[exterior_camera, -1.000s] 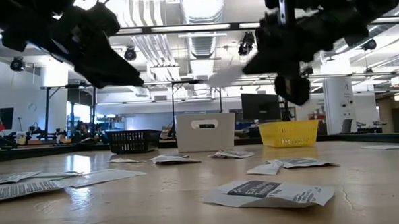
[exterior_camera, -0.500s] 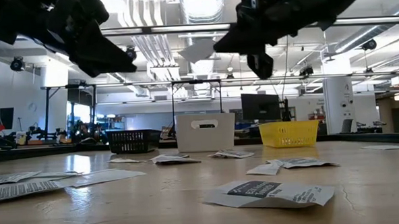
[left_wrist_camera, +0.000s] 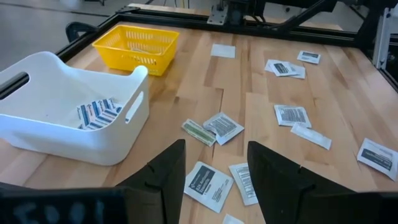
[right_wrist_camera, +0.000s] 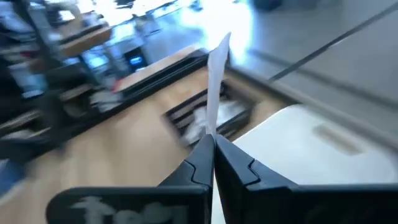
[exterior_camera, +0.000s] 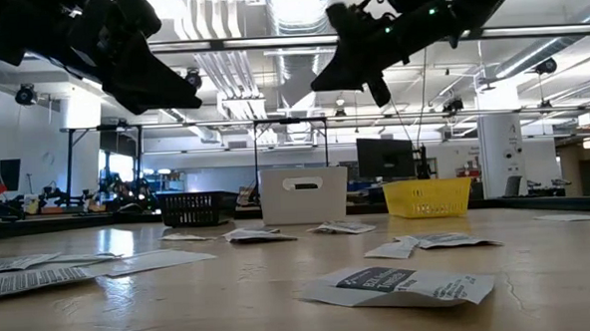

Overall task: Pick & Place First Aid Supplies
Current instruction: Put the blue bandage into the white bin

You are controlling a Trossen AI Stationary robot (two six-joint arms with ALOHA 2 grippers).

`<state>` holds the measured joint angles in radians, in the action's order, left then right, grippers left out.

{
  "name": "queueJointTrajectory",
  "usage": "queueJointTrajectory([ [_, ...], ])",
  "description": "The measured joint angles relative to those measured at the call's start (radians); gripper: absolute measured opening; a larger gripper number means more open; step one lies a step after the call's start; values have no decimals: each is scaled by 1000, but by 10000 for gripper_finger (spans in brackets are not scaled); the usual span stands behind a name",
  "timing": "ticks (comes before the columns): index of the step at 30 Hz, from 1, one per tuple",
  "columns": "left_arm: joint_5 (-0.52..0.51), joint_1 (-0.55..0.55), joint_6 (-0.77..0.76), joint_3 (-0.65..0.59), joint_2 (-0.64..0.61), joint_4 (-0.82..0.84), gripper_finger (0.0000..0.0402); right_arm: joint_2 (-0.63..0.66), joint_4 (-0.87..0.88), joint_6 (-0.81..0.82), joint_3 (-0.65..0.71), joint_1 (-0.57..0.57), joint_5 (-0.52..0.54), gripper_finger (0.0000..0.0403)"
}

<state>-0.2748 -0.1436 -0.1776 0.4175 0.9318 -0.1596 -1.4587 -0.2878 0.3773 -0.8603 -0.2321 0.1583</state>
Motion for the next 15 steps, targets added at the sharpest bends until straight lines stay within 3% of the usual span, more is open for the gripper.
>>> queueJointTrajectory([
  [6,-8,3,-1,-1,0,4,165,-88,24,-61,-77,-69,35,8],
  [15,-9,5,-12,-6,1,5,165,-243,328,-68,-242,-96,23,8],
])
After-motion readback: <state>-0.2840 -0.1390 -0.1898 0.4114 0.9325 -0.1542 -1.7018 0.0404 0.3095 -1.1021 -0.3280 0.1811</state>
